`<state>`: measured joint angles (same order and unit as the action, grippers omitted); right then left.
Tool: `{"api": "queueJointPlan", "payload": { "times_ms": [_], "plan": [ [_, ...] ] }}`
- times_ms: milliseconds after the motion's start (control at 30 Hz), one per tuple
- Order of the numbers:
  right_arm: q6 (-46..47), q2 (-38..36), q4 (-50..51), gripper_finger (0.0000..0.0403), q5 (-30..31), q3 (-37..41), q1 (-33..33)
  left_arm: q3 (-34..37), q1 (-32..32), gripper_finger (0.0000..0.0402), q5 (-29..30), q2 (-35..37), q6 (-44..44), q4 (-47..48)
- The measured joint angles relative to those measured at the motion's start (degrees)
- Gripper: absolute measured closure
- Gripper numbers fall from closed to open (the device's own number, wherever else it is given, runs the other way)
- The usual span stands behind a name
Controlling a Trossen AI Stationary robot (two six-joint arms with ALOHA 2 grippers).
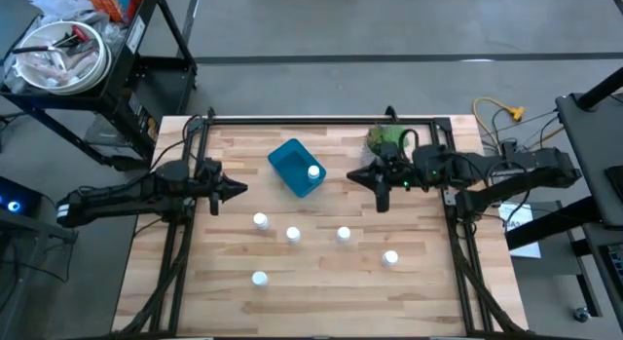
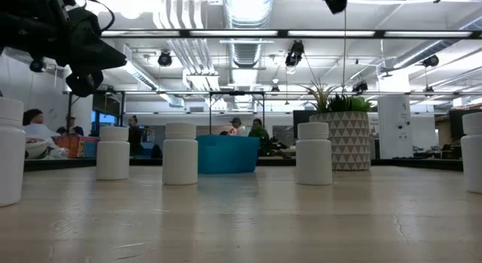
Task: Pick and place pill bottles into a basket
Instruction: Put the white pill bottle into the dark blue bin
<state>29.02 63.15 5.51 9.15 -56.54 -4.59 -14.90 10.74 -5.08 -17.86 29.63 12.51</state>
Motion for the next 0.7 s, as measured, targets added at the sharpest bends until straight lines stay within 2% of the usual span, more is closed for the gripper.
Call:
{"api": "queueJointPlan", "payload": {
  "times_ms": [133,300,433,700],
  "plan": [
    [3.34,-3.44,-6.39,0.0395,0.07,8.71,-0.84,0.00,0.02,0.0316,-3.27,-0.96,-0.02,0.00],
    [8.91,-7.63,-8.30,0.0395,0.10,17.18,-0.82,-1.66,-0.02,0.0260,-9.55,-3.35,-0.03,0.58],
    [11.03,-10.92,-12.25,0.0395,-0.80,22.74,-1.47,-5.66,-0.04,0.0252,-9.90,-7.24,-1.31,2.10],
    [11.99,-16.29,-15.27,0.0395,-0.81,27.98,-2.81,-18.73,-0.42,0.0251,-11.35,-15.77,-10.25,22.32]
  ]
}}
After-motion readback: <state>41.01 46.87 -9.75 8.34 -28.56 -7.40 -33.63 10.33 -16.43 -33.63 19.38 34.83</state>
